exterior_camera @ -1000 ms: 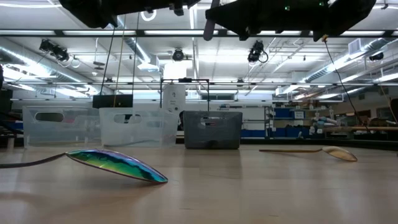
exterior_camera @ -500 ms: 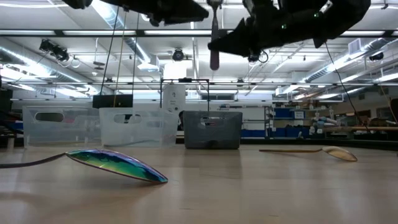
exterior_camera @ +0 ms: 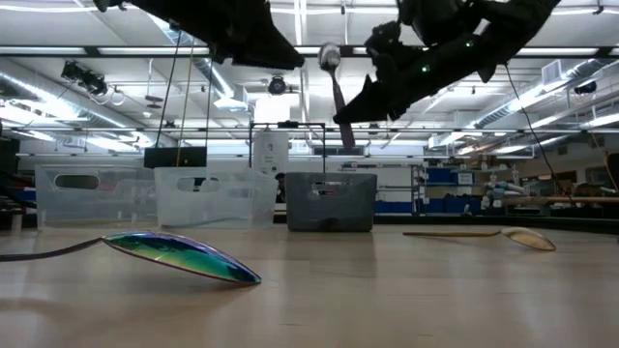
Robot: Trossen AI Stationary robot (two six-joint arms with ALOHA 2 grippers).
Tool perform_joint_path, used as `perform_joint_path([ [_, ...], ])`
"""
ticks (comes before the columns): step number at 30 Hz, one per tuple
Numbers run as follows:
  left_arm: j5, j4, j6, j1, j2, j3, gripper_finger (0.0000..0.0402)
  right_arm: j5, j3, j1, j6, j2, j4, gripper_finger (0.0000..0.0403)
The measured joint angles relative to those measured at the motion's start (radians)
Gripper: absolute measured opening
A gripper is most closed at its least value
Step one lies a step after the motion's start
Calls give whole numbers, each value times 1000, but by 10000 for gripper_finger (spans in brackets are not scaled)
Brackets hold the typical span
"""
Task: Sort silverware by color (type)
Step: Put the purple spoon into the black transparent bin
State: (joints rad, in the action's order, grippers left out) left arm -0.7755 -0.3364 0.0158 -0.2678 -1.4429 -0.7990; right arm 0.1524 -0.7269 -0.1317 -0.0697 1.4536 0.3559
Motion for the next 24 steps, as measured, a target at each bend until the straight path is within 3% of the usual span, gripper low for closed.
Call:
perform_joint_path([
  [5,21,106,-151,-10,0,0,151,11,-78,-56,95,0,-188,48],
  [10,61,184,-242,-27,0,0,151,6,-116,-101,149,20,-239,48],
  [15,123,249,-315,-55,0,0,151,-47,-180,-123,202,120,-310,48],
  [24,316,434,-505,-104,-1,0,151,-83,-402,-151,301,302,-614,48],
])
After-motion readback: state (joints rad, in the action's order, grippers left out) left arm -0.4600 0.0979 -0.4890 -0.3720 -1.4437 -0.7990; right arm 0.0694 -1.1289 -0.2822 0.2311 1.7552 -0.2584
